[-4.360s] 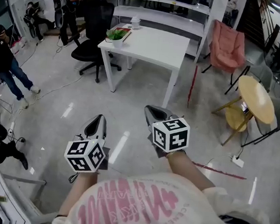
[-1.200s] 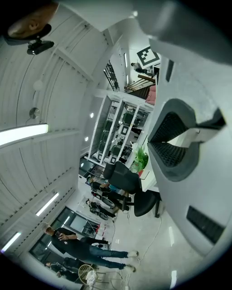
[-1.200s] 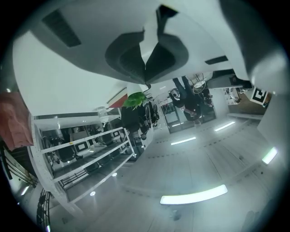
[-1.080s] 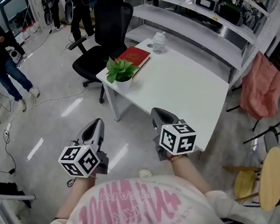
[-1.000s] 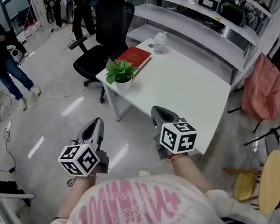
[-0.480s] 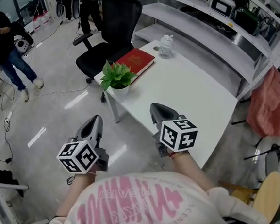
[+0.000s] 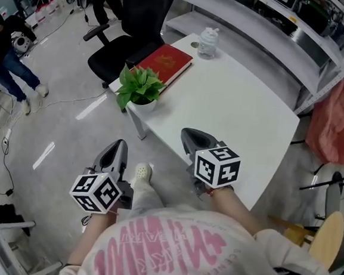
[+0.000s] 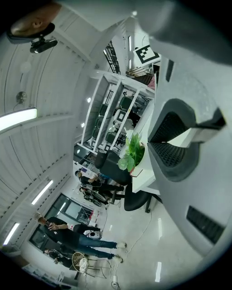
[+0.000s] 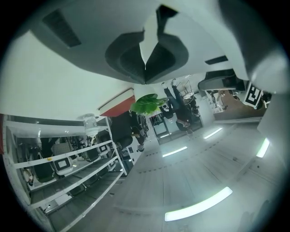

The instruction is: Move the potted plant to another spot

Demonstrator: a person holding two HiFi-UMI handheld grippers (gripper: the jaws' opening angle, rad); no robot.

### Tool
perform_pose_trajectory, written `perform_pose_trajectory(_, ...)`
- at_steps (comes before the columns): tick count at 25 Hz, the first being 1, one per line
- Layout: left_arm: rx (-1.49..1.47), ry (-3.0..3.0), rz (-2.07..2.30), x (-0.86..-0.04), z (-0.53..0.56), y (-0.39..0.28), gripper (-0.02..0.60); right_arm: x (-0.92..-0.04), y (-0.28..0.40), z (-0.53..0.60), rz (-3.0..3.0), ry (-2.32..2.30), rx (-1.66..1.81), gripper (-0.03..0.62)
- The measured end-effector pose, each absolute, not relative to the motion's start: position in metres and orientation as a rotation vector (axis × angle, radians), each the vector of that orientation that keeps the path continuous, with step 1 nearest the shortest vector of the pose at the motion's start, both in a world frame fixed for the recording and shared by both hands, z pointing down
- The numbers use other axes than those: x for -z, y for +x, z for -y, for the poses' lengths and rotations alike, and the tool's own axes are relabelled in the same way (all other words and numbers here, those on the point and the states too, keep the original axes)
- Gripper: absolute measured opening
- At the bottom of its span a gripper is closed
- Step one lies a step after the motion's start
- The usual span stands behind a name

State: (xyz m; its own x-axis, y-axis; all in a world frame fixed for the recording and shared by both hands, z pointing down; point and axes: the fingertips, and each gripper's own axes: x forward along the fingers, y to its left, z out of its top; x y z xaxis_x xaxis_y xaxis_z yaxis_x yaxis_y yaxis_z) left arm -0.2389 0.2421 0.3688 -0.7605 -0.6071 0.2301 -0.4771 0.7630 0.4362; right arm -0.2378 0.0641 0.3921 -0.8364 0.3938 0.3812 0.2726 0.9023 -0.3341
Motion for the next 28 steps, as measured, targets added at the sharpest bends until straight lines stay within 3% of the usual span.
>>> perform_pose_trajectory(17, 0.428, 1.017, 2.424, -0.423, -0.214, -0.357, 0.003, -0.416, -0.343, -0.021, 2.590, -0.224, -0.525, 0.006)
perform_pose_trajectory(28, 0.262, 1.149, 2.467, -0.445, -0.205, -0.363, 0.005, -0.450, -0.328, -0.018, 2.530, -0.176, -0.529, 0.006)
